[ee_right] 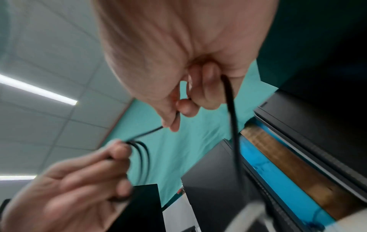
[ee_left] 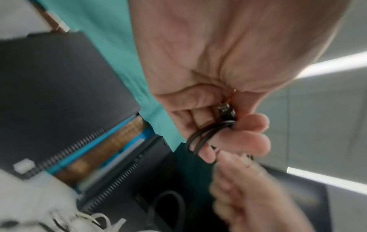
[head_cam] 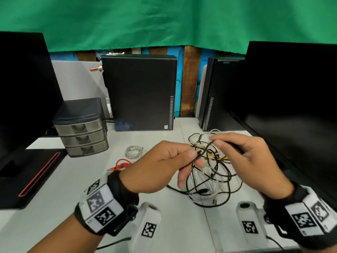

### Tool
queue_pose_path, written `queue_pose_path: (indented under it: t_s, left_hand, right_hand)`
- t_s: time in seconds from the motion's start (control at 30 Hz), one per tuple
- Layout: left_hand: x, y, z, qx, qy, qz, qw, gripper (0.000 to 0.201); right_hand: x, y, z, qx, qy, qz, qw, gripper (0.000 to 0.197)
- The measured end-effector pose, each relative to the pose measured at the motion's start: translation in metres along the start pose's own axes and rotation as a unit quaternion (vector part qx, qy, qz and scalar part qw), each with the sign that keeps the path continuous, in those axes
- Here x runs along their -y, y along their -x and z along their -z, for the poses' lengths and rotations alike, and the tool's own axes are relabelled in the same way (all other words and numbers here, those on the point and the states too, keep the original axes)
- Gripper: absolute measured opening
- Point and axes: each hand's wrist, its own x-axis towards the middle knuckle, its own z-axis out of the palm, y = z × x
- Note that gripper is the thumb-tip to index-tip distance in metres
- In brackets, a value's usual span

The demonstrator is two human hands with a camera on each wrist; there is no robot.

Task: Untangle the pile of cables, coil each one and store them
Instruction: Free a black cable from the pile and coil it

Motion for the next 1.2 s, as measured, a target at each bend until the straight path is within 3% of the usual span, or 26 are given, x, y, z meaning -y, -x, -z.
queue_pose_path:
  t_s: [0.13, 0.23, 0.37, 0.43, 0.5, 0.53, 0.6, 0.67, 0.73, 0.8, 0.9, 1.03, 1.13, 1.2]
  left_hand:
    - [-0.019, 0.005, 0.001, 0.012, 0.181, -0.037, 0.983, 0.038]
    - [-0.027, 0.003, 0.002, -0.064, 0.276, -0.07, 0.957, 0.039]
    - [-0.023, -0.005, 0.004, -0.202, 0.387, -0.063, 0.897, 0.03]
    - [-0.011, -0.01, 0.006, -0.255, 0.297, -0.053, 0.919, 0.024]
    - [0.007, -0.013, 0.006, -0.301, 0.059, -0.051, 0.95, 0.028]
    - [0.017, -0.013, 0.005, -0.306, -0.062, -0.061, 0.948, 0.028]
    - [0.031, -0.012, 0.0, -0.259, -0.239, -0.087, 0.932, 0.026]
    - [0.037, -0.011, -0.002, -0.193, -0.343, -0.082, 0.916, 0.032]
    - [0.034, -0.009, 0.0, -0.135, -0.336, -0.045, 0.931, 0.041]
    - [0.026, -0.006, 0.001, -0.069, -0.234, 0.003, 0.97, 0.042]
    - [0.013, -0.003, -0.002, -0.019, -0.15, 0.042, 0.988, 0.033]
    - [0.014, -0.007, 0.005, -0.078, -0.126, 0.03, 0.988, 0.035]
    - [0.021, -0.012, 0.014, -0.156, -0.109, 0.057, 0.98, 0.038]
    - [0.024, -0.014, 0.019, -0.22, -0.088, 0.077, 0.969, 0.039]
  right_hand:
    - [-0.019, 0.002, -0.02, 0.053, -0.021, -0.041, 0.998, 0.025]
    - [-0.022, 0.011, -0.041, 0.105, -0.02, -0.061, 0.992, 0.025]
    - [-0.014, 0.029, -0.062, 0.203, -0.027, -0.062, 0.977, 0.027]
    - [-0.003, 0.036, -0.067, 0.246, -0.017, -0.038, 0.968, 0.026]
    - [0.006, 0.035, -0.064, 0.263, 0.002, -0.011, 0.965, 0.023]
    - [0.01, 0.033, -0.06, 0.267, 0.007, -0.002, 0.964, 0.021]
    - [0.014, 0.028, -0.049, 0.262, 0.018, 0.023, 0.965, 0.022]
    - [0.013, 0.022, -0.038, 0.225, 0.033, 0.048, 0.973, 0.028]
    - [0.008, 0.014, -0.026, 0.161, 0.035, 0.049, 0.985, 0.022]
    - [0.001, 0.007, -0.015, 0.105, 0.036, 0.05, 0.993, 0.011]
    - [-0.013, 0.001, -0.008, 0.084, 0.107, 0.063, 0.989, 0.006]
    - [-0.033, -0.002, 0.0, 0.084, 0.169, 0.021, 0.982, 0.028]
    - [-0.043, -0.004, 0.003, 0.038, 0.219, -0.021, 0.975, 0.055]
    - [-0.049, -0.004, 0.004, 0.006, 0.249, -0.05, 0.967, 0.057]
